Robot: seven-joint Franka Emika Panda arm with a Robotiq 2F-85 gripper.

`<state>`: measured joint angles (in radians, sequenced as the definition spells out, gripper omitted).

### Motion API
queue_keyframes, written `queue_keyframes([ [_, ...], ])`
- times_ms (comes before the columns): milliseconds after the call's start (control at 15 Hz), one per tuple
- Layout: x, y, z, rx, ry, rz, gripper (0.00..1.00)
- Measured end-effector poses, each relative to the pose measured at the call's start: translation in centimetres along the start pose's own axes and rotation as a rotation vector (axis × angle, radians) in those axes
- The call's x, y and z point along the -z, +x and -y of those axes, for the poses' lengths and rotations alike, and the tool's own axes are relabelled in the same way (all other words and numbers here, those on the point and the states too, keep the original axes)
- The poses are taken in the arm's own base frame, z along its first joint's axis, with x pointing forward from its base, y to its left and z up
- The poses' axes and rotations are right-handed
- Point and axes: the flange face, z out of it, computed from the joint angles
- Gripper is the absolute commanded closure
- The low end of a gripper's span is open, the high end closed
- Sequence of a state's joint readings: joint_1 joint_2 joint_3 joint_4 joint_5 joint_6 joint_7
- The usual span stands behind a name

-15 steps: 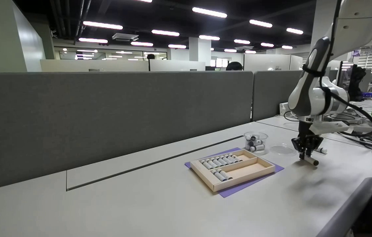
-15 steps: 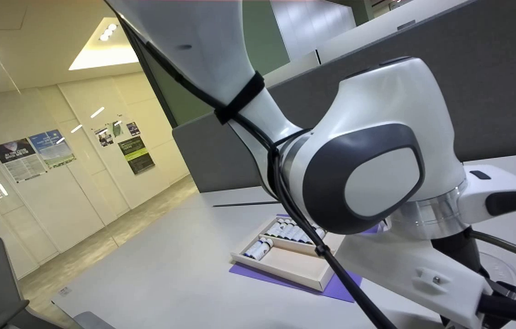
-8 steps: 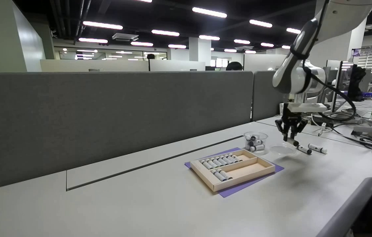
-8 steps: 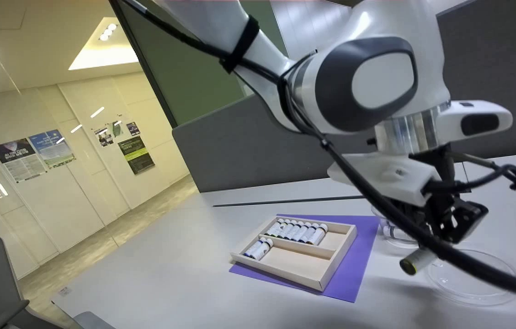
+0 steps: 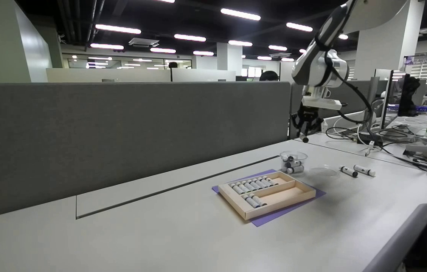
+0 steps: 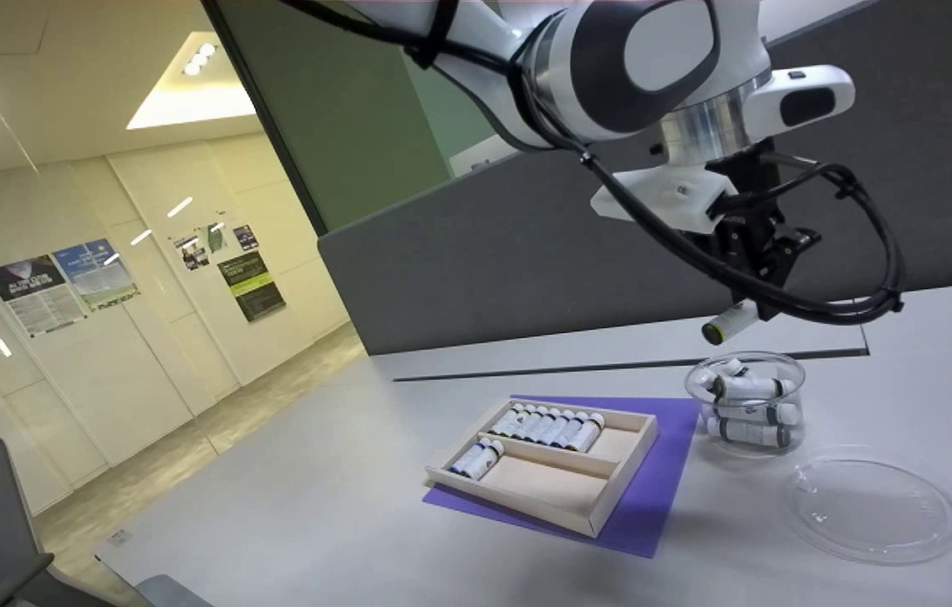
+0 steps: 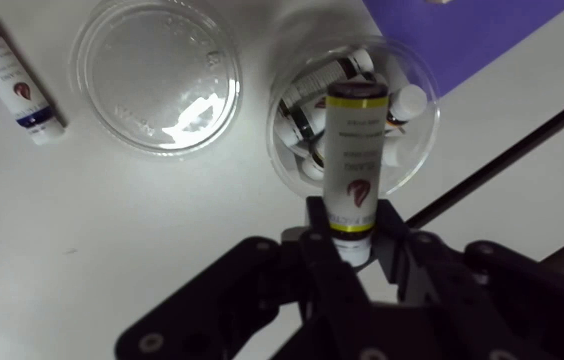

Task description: Put the object near the cardboard box in the colourless bowl

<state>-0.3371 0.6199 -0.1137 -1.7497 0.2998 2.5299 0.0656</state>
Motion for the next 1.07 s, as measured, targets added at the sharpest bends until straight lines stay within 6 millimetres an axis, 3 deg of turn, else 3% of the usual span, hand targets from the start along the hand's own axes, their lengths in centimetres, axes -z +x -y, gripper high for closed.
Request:
queue_keyframes([
  [333,-2.3,0.2,1.9,0.012,0.016,-0.041,0.95],
  [400,-3.1,-0.1,1.9,0.014,0.013,-0.037,0.55],
  [533,-4.8,-0.6,1.8,0.015,0.005,-0.026,0.49],
  [800,-6.7,-1.4,1.6,0.016,-0.001,-0.006,0.18],
  [933,-6.3,-1.2,2.0,0.020,0.005,-0.011,0.03],
  [1067,-4.3,-0.6,2.8,0.029,0.021,-0.025,0.00],
])
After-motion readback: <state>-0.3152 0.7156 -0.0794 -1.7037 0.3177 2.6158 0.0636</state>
